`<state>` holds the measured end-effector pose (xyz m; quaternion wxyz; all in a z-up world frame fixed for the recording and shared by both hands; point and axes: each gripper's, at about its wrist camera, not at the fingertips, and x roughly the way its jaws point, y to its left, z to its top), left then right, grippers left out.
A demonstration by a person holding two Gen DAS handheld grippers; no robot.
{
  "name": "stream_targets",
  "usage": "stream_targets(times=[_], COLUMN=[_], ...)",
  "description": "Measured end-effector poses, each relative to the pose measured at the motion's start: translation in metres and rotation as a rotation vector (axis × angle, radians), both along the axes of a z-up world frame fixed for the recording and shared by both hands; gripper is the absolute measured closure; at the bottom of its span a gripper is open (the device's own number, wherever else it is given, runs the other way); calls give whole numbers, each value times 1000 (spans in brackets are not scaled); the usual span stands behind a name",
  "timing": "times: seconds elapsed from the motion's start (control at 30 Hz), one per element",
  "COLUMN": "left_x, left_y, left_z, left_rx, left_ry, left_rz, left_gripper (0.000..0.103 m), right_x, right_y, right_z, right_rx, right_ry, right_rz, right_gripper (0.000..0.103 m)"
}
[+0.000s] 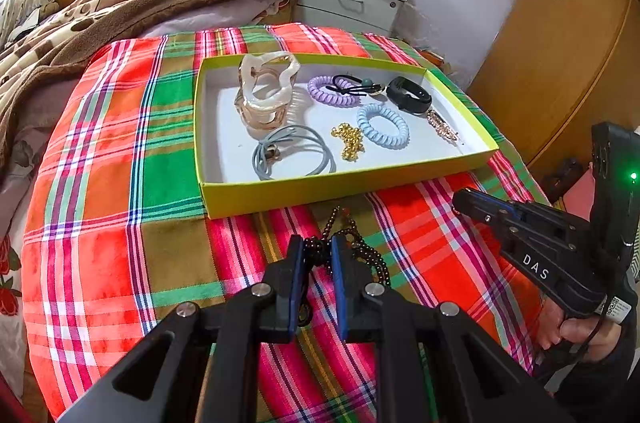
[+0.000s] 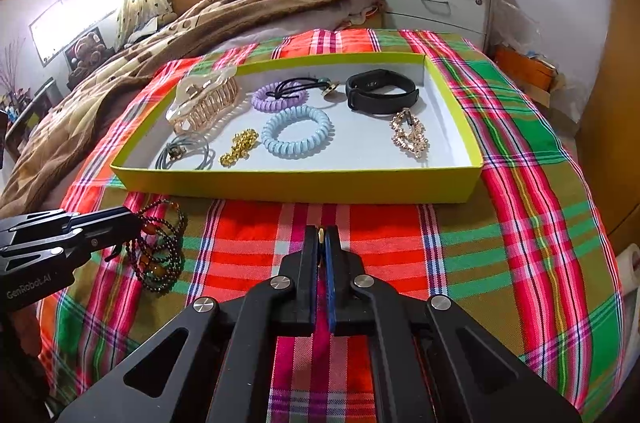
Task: Organize jewelry
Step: 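Grasp the small gold pin with the right tool while the left tool lifts the beaded bracelet, then carry the beaded bracelet and gold pin over the yellow box with both tools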
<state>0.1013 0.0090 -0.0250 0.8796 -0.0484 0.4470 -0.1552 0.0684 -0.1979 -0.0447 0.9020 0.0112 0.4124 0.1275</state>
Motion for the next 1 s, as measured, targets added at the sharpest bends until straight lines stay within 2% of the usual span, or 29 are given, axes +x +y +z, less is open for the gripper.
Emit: stream_targets(times=[0.57, 0.67, 0.8, 1.0], left_x=[-1, 5, 13, 32], left_y=[-3, -4, -9, -23], left_z=[35, 46, 61, 69], left_rx=[-25, -48, -41, -43], left_ry=[-74, -85, -119, -127], left_rz=[-28, -43, -47, -75], left_gripper=[88, 88, 88, 88], right_x=[-2, 2, 9, 32], right_y=[-14, -18, -23, -27], right_z=[28, 37, 48, 51], right_rx=[91, 113, 123, 148], right_ry=[-62, -75, -93, -84], right_rz=[-8, -10, -13, -1], right_gripper=[100, 100, 100, 100])
